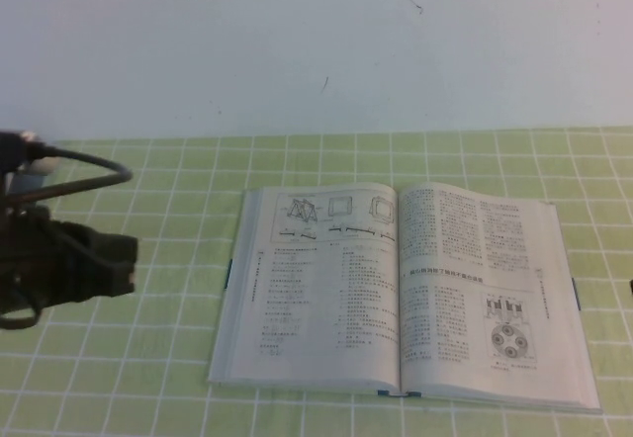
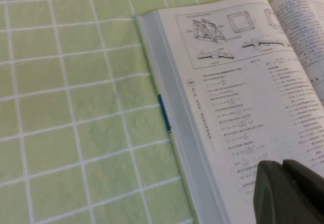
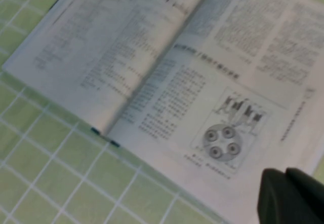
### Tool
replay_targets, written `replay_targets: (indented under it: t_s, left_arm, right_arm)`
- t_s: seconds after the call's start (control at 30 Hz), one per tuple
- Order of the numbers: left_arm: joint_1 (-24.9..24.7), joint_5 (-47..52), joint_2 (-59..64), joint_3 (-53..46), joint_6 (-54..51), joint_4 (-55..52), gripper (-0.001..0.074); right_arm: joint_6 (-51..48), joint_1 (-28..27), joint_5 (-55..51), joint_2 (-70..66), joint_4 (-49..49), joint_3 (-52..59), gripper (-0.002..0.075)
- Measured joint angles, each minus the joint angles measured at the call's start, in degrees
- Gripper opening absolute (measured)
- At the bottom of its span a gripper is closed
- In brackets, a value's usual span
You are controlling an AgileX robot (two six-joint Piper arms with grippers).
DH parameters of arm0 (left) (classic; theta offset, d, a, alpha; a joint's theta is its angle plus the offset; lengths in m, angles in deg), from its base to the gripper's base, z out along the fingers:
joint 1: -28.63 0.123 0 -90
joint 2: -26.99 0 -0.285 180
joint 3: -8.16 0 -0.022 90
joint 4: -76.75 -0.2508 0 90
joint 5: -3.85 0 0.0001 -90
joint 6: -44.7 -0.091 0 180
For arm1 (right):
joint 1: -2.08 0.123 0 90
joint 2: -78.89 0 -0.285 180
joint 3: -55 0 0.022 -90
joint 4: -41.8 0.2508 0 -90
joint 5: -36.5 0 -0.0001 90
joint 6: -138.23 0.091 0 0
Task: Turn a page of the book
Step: Open the closed book
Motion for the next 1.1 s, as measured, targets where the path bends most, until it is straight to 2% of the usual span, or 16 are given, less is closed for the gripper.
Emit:
replay_targets:
  t_s: [0.23, 0.37, 0.5, 0.7, 0.8, 0.9, 0.97, 1.1]
  left_arm:
    - [-15.59, -6.22, 14.71, 9.65, 0.00, 0.61, -0.0004]
    - [-21.81, -10.58, 24.43, 15.06, -0.13, 0.27, -0.0004]
    - [-25.11, -11.21, 33.26, 20.70, -0.25, -0.71, -0.0004]
    - [-27.58, -11.47, 42.10, 26.26, -0.36, -0.65, -0.0004]
    - [-28.08, -11.14, 45.09, 27.58, -0.47, 1.31, -0.0004]
    - [-28.71, -10.91, 47.67, 28.11, -2.08, 2.71, -0.0004]
    - [-29.08, -10.82, 49.50, 28.25, -2.73, 2.98, -0.0004]
    - [-28.98, -10.42, 52.01, 28.62, -1.29, 3.12, -0.0004]
  right_arm:
    - [0.60, 4.63, -3.81, -12.60, -0.97, -9.00, -0.0003]
    - [2.37, 7.70, -4.67, -18.43, -2.95, -13.58, -0.0003]
    - [3.96, 8.19, -6.58, -23.53, -6.12, -17.28, -0.0003]
    - [6.15, 8.29, -6.32, -29.61, -7.94, -19.42, 0.0015]
    - [6.89, 8.29, -5.68, -32.04, -4.81, -19.56, 0.0118]
    - [6.89, 8.29, -4.75, -34.40, -3.40, -19.56, 0.0304]
    - [7.88, 8.29, -3.15, -35.84, -4.24, -19.56, 0.0393]
    - [13.88, 8.09, 0.90, -37.62, -8.24, -19.56, 0.0416]
